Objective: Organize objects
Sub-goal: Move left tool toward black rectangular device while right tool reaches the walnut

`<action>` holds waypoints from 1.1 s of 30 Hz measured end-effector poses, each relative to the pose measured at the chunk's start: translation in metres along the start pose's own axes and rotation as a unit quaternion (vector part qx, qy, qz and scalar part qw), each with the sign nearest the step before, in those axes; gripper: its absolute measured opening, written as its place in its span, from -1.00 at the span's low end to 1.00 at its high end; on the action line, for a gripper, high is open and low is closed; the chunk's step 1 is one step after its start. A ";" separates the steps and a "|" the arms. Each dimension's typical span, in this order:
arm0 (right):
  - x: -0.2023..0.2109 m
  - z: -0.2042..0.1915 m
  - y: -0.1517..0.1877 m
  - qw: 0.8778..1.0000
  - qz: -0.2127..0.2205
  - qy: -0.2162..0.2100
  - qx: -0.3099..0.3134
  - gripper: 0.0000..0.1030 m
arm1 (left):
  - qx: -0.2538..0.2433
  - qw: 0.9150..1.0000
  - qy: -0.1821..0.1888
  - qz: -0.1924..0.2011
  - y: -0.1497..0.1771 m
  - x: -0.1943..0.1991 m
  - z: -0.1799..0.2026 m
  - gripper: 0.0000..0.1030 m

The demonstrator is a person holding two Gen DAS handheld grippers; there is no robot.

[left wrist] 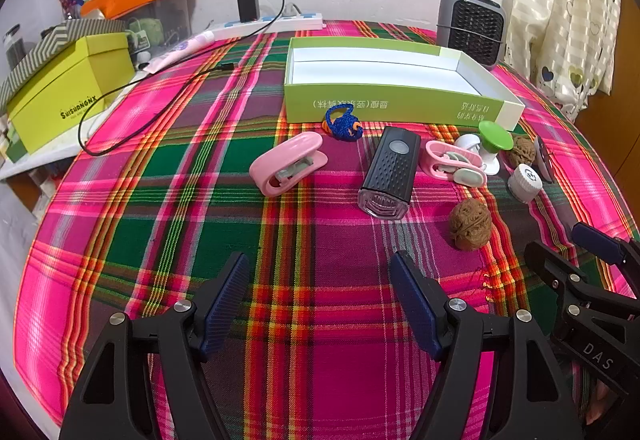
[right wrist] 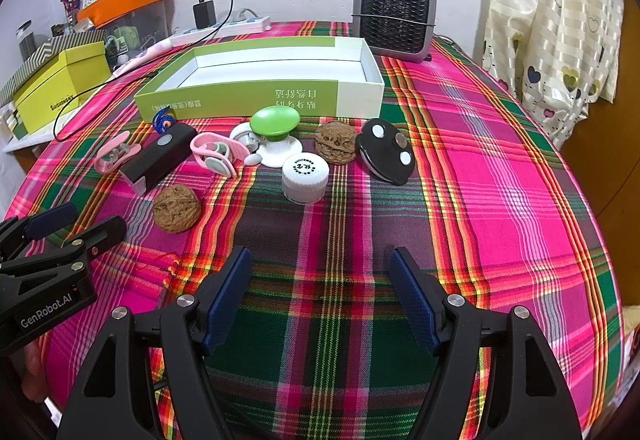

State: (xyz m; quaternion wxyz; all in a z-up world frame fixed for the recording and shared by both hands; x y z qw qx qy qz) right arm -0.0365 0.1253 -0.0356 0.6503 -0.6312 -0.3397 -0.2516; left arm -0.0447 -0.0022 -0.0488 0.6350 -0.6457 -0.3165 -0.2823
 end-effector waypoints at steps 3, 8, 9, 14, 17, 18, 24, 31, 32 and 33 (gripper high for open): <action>0.000 0.000 0.000 1.000 0.000 0.000 0.000 0.39 | -0.001 1.000 0.002 -0.001 -0.001 0.000 -0.001 0.41; -0.001 0.000 -0.001 1.000 -0.001 -0.004 0.002 0.39 | -0.006 1.000 0.003 -0.001 -0.003 0.000 -0.001 0.41; -0.001 0.000 -0.001 1.000 -0.002 -0.005 0.003 0.39 | -0.006 1.000 0.004 -0.002 -0.003 0.000 -0.001 0.41; -0.003 -0.002 -0.003 1.000 -0.003 -0.011 0.006 0.39 | -0.009 1.000 0.006 -0.002 -0.004 -0.001 0.000 0.41; -0.003 -0.006 -0.003 1.000 -0.003 -0.022 0.012 0.39 | -0.014 1.000 0.010 0.000 -0.004 -0.001 0.001 0.41; -0.003 -0.008 -0.003 1.000 -0.003 -0.024 0.015 0.39 | -0.016 1.000 0.012 0.000 -0.005 -0.001 0.001 0.40; 0.002 -0.023 -0.006 0.998 0.008 -0.061 0.029 0.39 | -0.022 0.999 0.026 0.003 -0.004 0.001 -0.001 0.40; -0.001 -0.041 -0.009 0.994 0.007 -0.091 0.052 0.39 | -0.007 0.999 0.037 0.004 -0.006 0.001 -0.012 0.39; -0.001 -0.043 -0.010 0.994 0.007 -0.095 0.053 0.39 | -0.005 0.999 0.037 0.004 -0.007 0.001 -0.014 0.39; -0.001 -0.045 -0.010 0.994 0.007 -0.098 0.054 0.39 | -0.002 0.999 0.038 0.005 -0.007 0.001 -0.017 0.39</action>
Point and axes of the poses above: each gripper's, at about its wrist camera, not at the fingertips, and x roughly against the way its jaws point, z to its right, y to its underside, the point moved 6 cm from there along -x, roughly the way its jaws point, and after that the axes turned 3 degrees about -y, right-handed, at the moved point
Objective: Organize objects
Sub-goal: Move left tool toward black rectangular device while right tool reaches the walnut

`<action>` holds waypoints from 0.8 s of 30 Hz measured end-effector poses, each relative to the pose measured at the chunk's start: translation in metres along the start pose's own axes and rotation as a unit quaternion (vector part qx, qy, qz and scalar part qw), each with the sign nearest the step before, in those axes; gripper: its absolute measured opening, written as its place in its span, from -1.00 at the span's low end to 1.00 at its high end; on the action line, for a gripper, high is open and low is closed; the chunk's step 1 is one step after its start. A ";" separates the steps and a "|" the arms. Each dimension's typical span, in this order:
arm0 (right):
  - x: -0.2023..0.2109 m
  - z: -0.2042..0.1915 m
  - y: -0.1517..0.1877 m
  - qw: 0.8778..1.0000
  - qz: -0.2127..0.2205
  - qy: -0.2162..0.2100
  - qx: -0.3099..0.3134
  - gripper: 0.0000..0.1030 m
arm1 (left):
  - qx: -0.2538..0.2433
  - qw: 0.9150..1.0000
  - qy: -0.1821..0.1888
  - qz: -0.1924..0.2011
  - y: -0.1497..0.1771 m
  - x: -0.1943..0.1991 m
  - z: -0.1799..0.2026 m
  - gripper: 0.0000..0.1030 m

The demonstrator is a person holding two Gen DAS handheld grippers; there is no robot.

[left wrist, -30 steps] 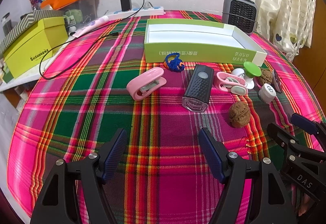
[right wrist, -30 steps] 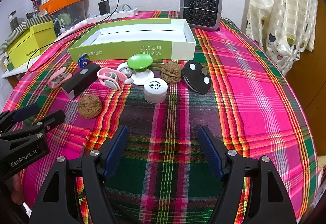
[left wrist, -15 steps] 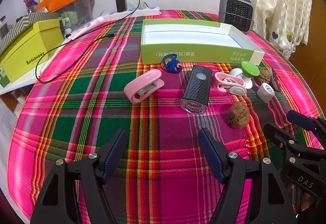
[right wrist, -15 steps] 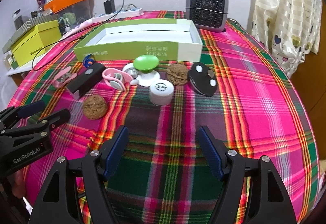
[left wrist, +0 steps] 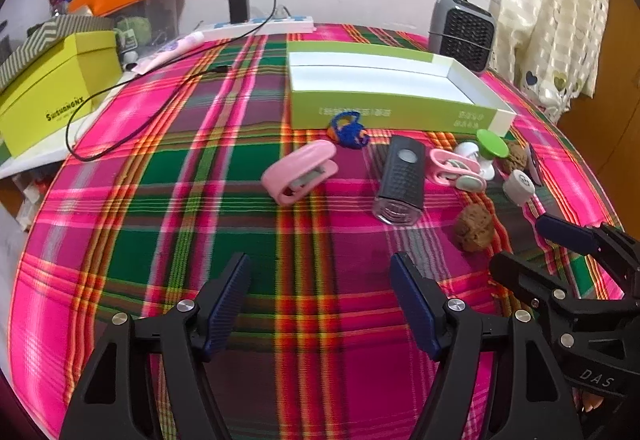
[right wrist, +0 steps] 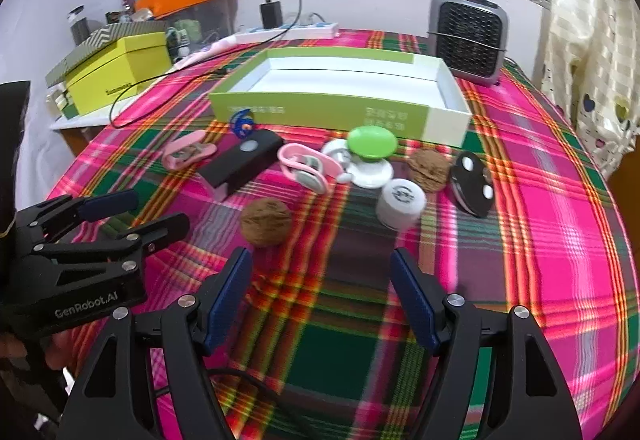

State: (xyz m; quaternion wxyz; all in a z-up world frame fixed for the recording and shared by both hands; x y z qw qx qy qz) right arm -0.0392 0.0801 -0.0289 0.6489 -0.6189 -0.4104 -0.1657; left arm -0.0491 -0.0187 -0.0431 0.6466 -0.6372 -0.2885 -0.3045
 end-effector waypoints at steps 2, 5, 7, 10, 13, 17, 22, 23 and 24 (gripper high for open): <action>0.000 -0.004 -0.003 1.000 0.003 -0.005 0.004 0.39 | 0.004 1.000 0.000 0.001 -0.001 0.000 -0.004 0.39; -0.002 -0.008 -0.006 1.000 0.004 -0.013 0.006 0.39 | 0.010 1.000 -0.002 0.002 -0.002 0.000 -0.008 0.39; -0.004 -0.011 -0.007 1.000 0.001 -0.016 0.008 0.39 | 0.010 1.000 0.000 0.002 -0.003 0.001 -0.009 0.39; -0.009 -0.015 -0.007 1.000 -0.006 -0.018 0.012 0.39 | 0.009 1.000 0.010 0.003 -0.004 0.001 -0.008 0.39; -0.011 -0.018 -0.010 1.000 -0.007 -0.018 0.018 0.35 | 0.007 1.000 0.018 0.005 -0.005 0.003 -0.005 0.36; -0.016 -0.018 -0.012 1.000 -0.014 -0.016 0.019 0.28 | 0.011 1.000 0.018 0.006 -0.007 0.003 -0.007 0.36; -0.020 -0.016 -0.012 1.000 -0.022 -0.015 0.017 0.11 | 0.008 1.000 0.016 0.006 -0.008 0.002 -0.008 0.36; -0.020 -0.017 -0.013 0.999 -0.023 -0.016 0.018 0.06 | 0.008 1.000 0.016 0.005 -0.009 0.001 -0.008 0.36; -0.020 -0.017 -0.014 0.999 -0.023 -0.015 0.019 0.05 | 0.007 1.000 0.016 0.005 -0.009 0.001 -0.008 0.36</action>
Point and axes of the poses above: each gripper's, at about its wrist camera, not at the fingertips, and x roughly against the way its jaws point, z to its right, y to its underside, the point moved 6 cm from there along -x, roughly the way its jaws point, and after that the axes turned 3 degrees about -y, right-handed, at the moved point
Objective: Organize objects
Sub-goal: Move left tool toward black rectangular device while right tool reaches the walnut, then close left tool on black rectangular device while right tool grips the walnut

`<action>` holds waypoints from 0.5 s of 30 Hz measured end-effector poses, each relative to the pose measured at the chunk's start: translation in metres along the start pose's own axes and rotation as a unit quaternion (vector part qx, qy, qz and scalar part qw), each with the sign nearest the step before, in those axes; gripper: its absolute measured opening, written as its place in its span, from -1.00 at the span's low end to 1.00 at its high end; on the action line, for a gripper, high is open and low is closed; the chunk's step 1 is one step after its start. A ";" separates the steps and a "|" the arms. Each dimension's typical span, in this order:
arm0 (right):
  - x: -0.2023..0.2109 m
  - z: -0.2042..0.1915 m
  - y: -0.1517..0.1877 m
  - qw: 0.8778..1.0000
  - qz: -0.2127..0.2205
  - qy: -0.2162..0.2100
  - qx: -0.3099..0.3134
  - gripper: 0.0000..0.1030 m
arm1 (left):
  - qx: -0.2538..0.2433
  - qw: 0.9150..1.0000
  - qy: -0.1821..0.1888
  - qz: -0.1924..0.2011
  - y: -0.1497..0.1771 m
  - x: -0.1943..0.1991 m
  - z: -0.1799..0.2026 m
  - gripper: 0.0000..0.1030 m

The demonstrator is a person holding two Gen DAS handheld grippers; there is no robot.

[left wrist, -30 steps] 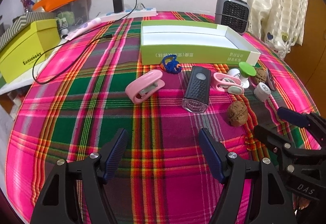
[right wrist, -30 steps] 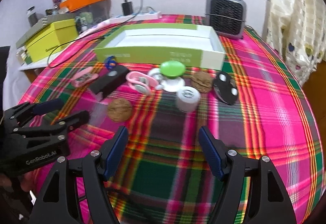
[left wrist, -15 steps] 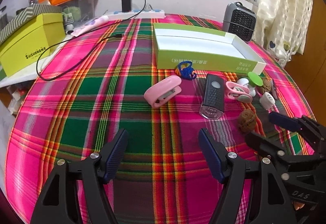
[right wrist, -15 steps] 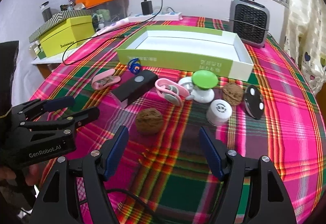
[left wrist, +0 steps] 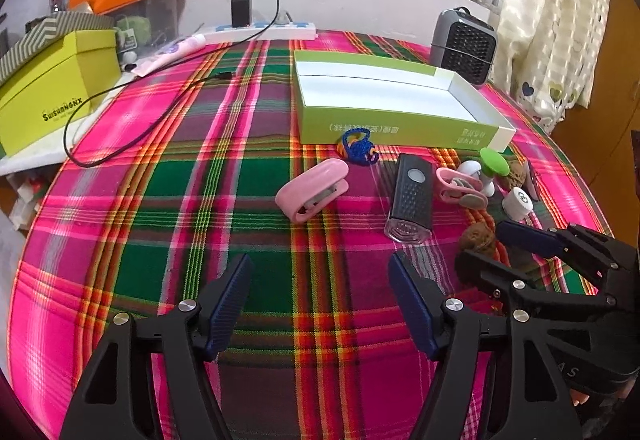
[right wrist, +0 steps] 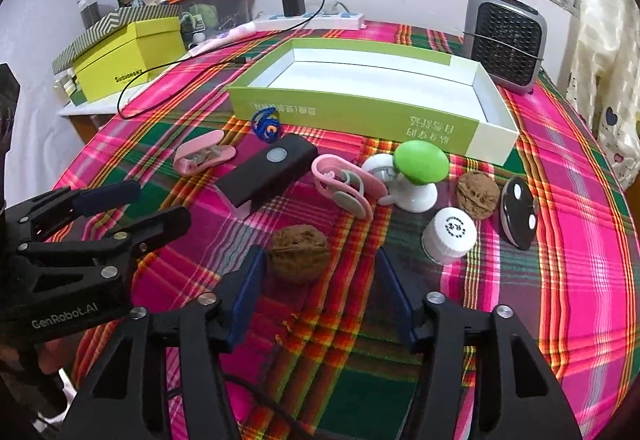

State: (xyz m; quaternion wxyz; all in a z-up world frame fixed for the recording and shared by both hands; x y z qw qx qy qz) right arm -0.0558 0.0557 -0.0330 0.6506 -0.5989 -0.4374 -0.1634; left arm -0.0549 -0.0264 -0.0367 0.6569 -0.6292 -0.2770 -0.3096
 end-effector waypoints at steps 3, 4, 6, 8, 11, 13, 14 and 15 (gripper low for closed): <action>-0.001 -0.001 -0.001 1.000 0.000 -0.005 0.002 -0.07 | -0.002 1.000 0.002 0.001 -0.002 0.001 0.002 0.36; 0.000 -0.001 -0.002 1.000 -0.001 -0.004 0.003 -0.13 | -0.003 1.000 0.002 0.002 -0.003 0.001 0.002 0.36; 0.000 -0.001 -0.002 1.000 0.000 -0.004 0.003 -0.25 | -0.004 1.000 0.005 0.002 -0.004 0.001 0.003 0.36; 0.000 -0.001 -0.002 1.000 0.000 -0.004 0.002 -0.38 | -0.005 1.000 0.006 0.003 -0.005 0.001 0.004 0.36; 0.000 0.001 -0.001 1.000 0.001 -0.006 0.000 -0.38 | -0.008 1.000 0.010 0.002 -0.007 0.001 0.006 0.36; 0.001 0.002 -0.001 1.000 0.001 -0.007 -0.002 -0.38 | -0.012 1.000 0.014 0.003 -0.008 0.001 0.009 0.36; 0.001 0.003 -0.001 1.000 0.001 -0.006 -0.002 -0.38 | -0.013 1.000 0.017 0.004 -0.010 0.001 0.011 0.36; 0.001 0.004 -0.001 1.000 0.001 -0.004 -0.003 -0.38 | -0.016 1.000 0.023 0.006 -0.011 0.001 0.013 0.36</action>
Point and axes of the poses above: each gripper's, at about its wrist camera, not at the fingertips, and x roughly against the way its jaws point, z to its right, y to its underside, the point moved 6 cm from there along -x, roughly the way its jaws point, and after that the axes turned 3 degrees about -y, right-handed, at the moved point
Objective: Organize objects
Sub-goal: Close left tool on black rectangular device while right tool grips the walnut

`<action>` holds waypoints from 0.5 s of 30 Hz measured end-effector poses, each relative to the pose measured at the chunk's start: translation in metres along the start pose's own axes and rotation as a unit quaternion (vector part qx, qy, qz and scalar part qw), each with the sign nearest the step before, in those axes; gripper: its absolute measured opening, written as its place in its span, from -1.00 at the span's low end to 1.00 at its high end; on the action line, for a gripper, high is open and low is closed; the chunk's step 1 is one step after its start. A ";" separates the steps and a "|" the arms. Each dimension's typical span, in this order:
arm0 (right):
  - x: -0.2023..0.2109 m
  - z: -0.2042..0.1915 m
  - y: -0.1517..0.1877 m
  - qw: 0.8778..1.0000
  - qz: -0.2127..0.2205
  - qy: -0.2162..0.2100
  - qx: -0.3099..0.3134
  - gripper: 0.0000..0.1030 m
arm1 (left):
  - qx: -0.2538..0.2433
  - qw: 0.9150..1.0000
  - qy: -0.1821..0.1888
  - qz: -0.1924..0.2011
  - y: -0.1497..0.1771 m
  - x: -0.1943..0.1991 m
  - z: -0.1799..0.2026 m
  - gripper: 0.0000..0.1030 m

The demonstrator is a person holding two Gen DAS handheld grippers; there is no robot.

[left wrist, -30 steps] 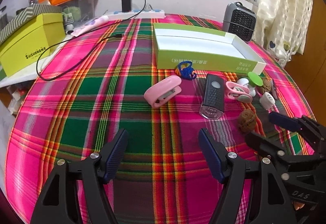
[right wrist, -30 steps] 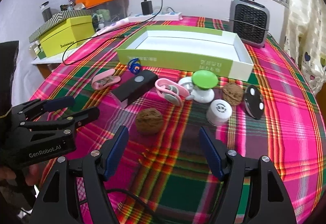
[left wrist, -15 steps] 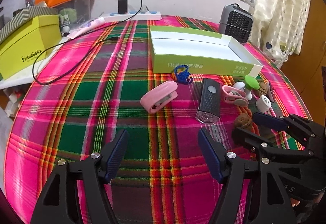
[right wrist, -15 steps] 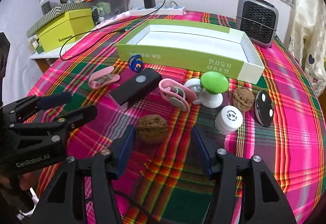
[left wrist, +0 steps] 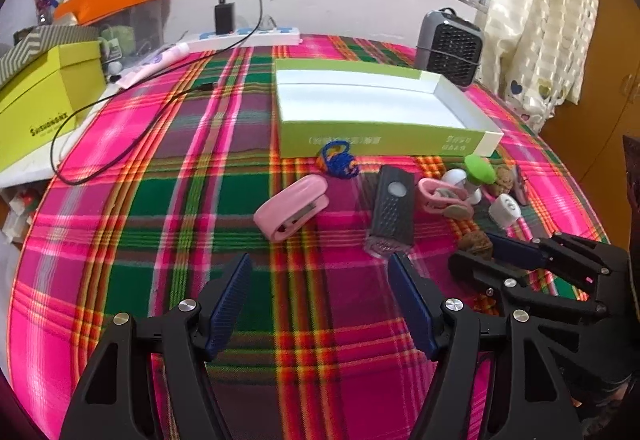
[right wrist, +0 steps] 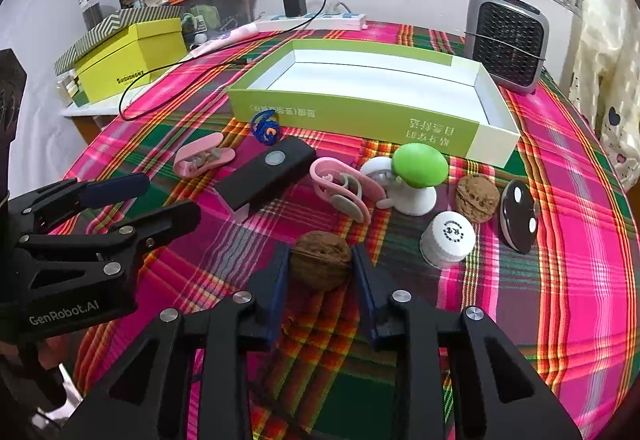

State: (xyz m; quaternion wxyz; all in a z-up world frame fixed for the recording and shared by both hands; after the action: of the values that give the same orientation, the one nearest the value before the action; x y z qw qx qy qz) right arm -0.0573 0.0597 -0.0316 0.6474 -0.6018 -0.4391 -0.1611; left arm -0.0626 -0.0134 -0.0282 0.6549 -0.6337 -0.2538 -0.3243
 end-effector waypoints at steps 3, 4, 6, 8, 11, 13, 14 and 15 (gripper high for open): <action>0.001 0.004 0.000 1.000 0.000 0.002 -0.004 -0.38 | -0.006 1.000 0.006 0.001 -0.003 -0.001 0.005 0.36; 0.002 0.006 0.000 1.000 0.001 0.003 -0.007 -0.38 | -0.009 1.000 0.009 0.000 -0.004 -0.002 0.007 0.36; 0.003 0.008 0.000 1.000 0.001 0.004 -0.009 -0.38 | -0.014 1.000 0.017 0.002 -0.006 -0.002 0.012 0.36; 0.005 0.010 0.001 1.000 0.003 0.005 -0.010 -0.38 | -0.025 0.999 0.022 0.002 -0.007 -0.003 0.018 0.36; 0.008 0.014 0.001 1.000 0.005 0.008 -0.013 -0.38 | -0.031 0.999 0.026 -0.001 -0.010 -0.008 0.023 0.36; 0.009 0.017 0.001 1.000 0.006 0.011 -0.016 -0.38 | -0.034 0.999 0.028 -0.001 -0.011 -0.011 0.026 0.36; 0.010 0.018 0.001 1.000 0.006 0.013 -0.017 -0.38 | -0.035 0.999 0.029 -0.001 -0.012 -0.012 0.027 0.36; 0.010 0.019 0.001 1.000 0.006 0.014 -0.018 -0.38 | -0.038 0.999 0.032 -0.001 -0.014 -0.013 0.029 0.36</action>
State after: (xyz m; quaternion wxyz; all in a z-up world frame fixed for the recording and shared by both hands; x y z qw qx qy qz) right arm -0.0579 0.0807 -0.0271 0.6436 -0.6135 -0.4235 -0.1731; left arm -0.0793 0.0172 -0.0271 0.6381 -0.6469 -0.2205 -0.3545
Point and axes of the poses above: each gripper's, at about its wrist camera, not at the fingertips, and x roughly against the way its jaws point, z to its right, y to its underside, the point moved 6 cm from there along -x, roughly the way its jaws point, and after that the axes turned 3 degrees about -y, right-handed, at the moved point
